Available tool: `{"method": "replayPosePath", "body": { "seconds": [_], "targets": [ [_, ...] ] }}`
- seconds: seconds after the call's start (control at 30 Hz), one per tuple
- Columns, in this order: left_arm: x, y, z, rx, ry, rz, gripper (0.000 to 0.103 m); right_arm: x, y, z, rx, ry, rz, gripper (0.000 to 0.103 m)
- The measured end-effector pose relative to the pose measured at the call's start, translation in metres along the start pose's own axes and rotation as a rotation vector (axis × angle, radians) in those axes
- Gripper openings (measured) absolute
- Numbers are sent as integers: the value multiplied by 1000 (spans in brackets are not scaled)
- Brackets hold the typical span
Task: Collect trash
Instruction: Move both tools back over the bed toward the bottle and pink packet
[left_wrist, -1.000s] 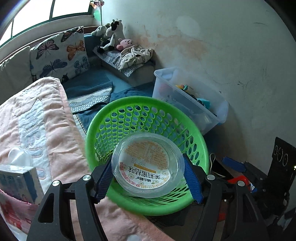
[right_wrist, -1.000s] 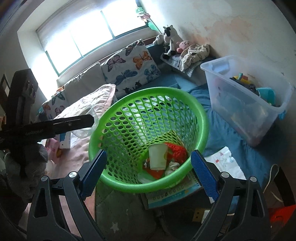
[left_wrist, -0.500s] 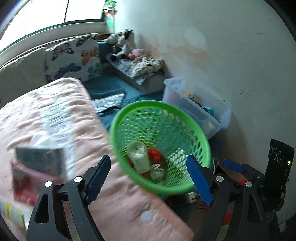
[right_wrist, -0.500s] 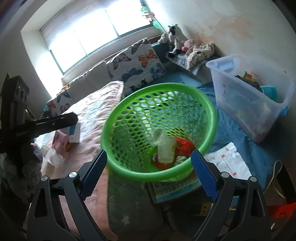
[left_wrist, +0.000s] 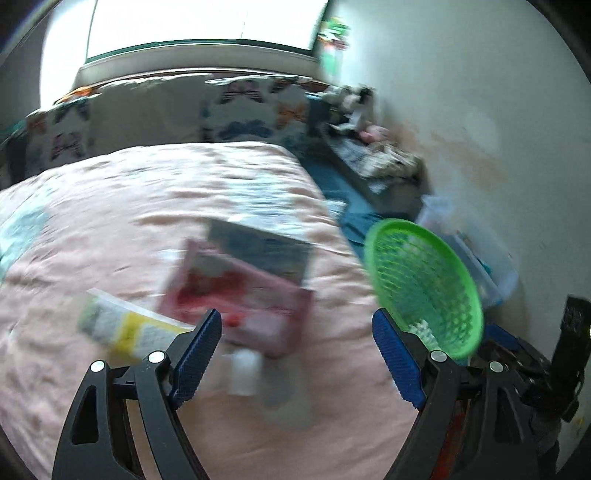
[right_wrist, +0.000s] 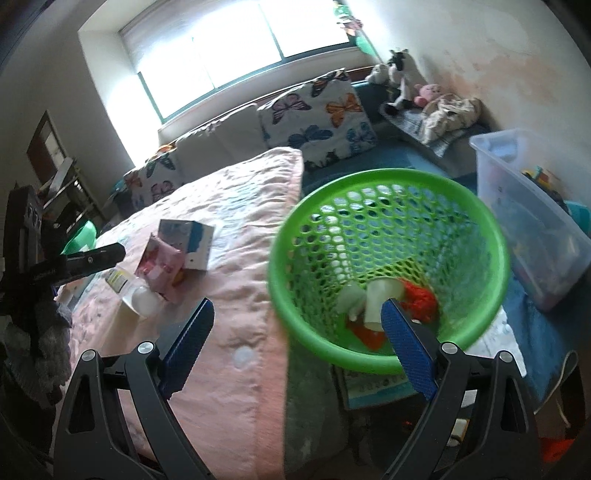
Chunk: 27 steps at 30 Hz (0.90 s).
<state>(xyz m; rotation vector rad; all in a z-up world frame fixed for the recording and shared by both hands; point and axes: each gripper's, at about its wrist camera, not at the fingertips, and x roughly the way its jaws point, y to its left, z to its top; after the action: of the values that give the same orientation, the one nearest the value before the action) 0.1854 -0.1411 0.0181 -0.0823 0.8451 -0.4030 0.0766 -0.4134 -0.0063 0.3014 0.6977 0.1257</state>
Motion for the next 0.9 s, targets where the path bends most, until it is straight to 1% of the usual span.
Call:
{"method": "replayPosePath", "body": {
  "seconds": [0.13,0.33,0.43,0.5,0.63,0.9],
  "targets": [
    [-9,35,3,-89,-27,97,81,12,19,4,-49,25,35,89],
    [-22,84,-3,-197,-30,149,81,32,58,8,-138,67,107,84],
    [-27,101,-7,-237,-28,154,81,46,81,6,-177,88,149,82],
    [-29,112,-11,-254,-24,159,81,55,97,5,-201,105,183,77],
    [-33,123,-14,-276,-28,174,81,67,123,7,-257,123,225,75],
    [-52,150,-20,-334,-60,204,81,91,176,20,-418,165,307,70]
  ]
}}
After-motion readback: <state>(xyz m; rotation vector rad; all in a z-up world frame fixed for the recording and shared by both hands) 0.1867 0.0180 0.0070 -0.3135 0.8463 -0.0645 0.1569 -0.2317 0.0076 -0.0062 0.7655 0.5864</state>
